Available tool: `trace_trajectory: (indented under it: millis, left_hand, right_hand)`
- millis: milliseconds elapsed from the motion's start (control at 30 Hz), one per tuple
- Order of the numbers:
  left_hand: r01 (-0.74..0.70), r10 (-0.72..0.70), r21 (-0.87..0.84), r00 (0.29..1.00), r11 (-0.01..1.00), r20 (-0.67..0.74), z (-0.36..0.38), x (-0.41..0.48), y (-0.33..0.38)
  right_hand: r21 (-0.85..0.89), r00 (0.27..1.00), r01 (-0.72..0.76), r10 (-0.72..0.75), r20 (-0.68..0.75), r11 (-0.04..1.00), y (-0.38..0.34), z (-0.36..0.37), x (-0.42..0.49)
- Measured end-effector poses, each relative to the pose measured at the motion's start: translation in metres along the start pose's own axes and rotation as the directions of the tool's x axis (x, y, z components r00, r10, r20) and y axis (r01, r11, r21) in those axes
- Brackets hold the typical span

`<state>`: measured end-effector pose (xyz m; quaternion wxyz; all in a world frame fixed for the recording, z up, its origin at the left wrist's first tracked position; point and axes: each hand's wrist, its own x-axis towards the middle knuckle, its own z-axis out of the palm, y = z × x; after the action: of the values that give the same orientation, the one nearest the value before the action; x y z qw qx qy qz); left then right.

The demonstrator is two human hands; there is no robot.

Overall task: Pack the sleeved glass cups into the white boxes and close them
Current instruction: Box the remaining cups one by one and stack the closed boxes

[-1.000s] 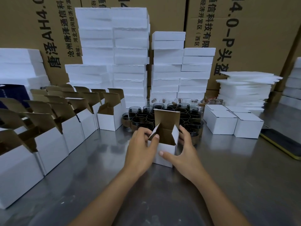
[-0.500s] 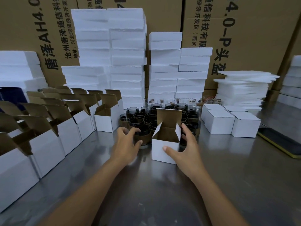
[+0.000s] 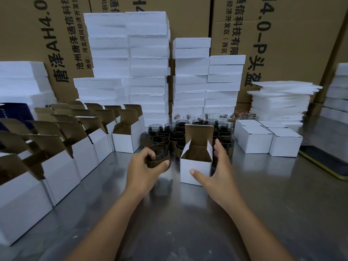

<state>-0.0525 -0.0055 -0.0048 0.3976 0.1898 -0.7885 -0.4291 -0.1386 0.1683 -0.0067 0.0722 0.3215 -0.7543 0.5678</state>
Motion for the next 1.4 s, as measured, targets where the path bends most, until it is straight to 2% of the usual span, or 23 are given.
trace_trajectory:
  millis: [100, 167, 233, 300, 367, 467, 567, 700, 767, 1000, 1100, 1200, 1300, 1400]
  left_hand:
    - [0.022, -0.036, -0.212, 0.997, 0.977, -0.062, -0.007, -0.006, 0.015]
    - [0.030, -0.043, -0.285, 0.998, 0.958, -0.038, -0.009, -0.011, 0.023]
    - [0.041, -0.037, -0.311, 0.999, 0.949, 0.018, -0.007, -0.016, 0.028]
    - [0.022, -0.001, -0.335, 0.998, 0.942, 0.062, -0.004, -0.021, 0.032]
    - [-0.005, 0.046, -0.356, 0.993, 0.935, 0.107, 0.000, -0.024, 0.035]
    - [-0.017, 0.085, -0.357, 0.981, 0.934, 0.174, 0.004, -0.031, 0.038]
    - [0.020, 0.065, -0.371, 0.974, 0.928, 0.216, 0.006, -0.032, 0.042]
    - [0.190, 0.005, -0.565, 0.946, 0.803, 0.324, 0.005, -0.025, 0.041]
    - [0.232, -0.010, -0.615, 0.939, 0.754, 0.343, 0.004, -0.022, 0.039]
    - [0.199, 0.008, -0.629, 0.951, 0.752, 0.310, 0.008, -0.026, 0.034]
    - [0.190, 0.027, -0.604, 0.943, 0.774, 0.332, 0.008, -0.026, 0.032]
    - [0.193, 0.068, -0.595, 0.920, 0.780, 0.387, 0.007, -0.025, 0.033]
    - [0.200, 0.099, -0.599, 0.899, 0.775, 0.428, 0.007, -0.025, 0.034]
    - [0.201, 0.113, -0.596, 0.887, 0.778, 0.448, 0.008, -0.025, 0.033]
  right_hand:
    - [-0.049, 0.994, 0.105, -0.107, -0.025, 0.993, -0.009, -0.001, -0.007]
    - [-0.086, 0.975, 0.198, -0.205, -0.091, 0.977, -0.018, -0.001, -0.010]
    - [-0.181, 0.924, 0.331, -0.357, -0.136, 0.926, -0.025, 0.002, -0.016]
    - [-0.247, 0.881, 0.429, -0.463, -0.096, 0.869, -0.032, 0.008, -0.023]
    - [-0.200, 0.890, 0.446, -0.455, 0.000, 0.872, -0.036, 0.015, -0.027]
    - [-0.035, 0.949, 0.303, -0.299, 0.096, 0.952, -0.036, 0.020, -0.027]
    - [0.108, 0.977, 0.167, -0.179, 0.113, 0.980, -0.032, 0.021, -0.024]
    - [0.352, 0.986, 0.070, -0.119, 0.119, 0.934, -0.028, 0.019, -0.017]
    - [0.401, 0.984, 0.047, -0.111, 0.139, 0.915, -0.029, 0.018, -0.016]
    - [0.453, 0.989, -0.032, -0.037, 0.142, 0.891, -0.034, 0.017, -0.017]
    - [0.512, 0.983, -0.161, 0.089, 0.161, 0.844, -0.036, 0.014, -0.014]
    - [0.595, 0.951, -0.306, 0.205, 0.233, 0.743, -0.038, 0.008, -0.010]
    - [0.670, 0.935, -0.351, 0.212, 0.284, 0.654, -0.041, 0.003, -0.009]
    - [0.691, 0.934, -0.355, 0.213, 0.286, 0.630, -0.039, 0.001, -0.008]
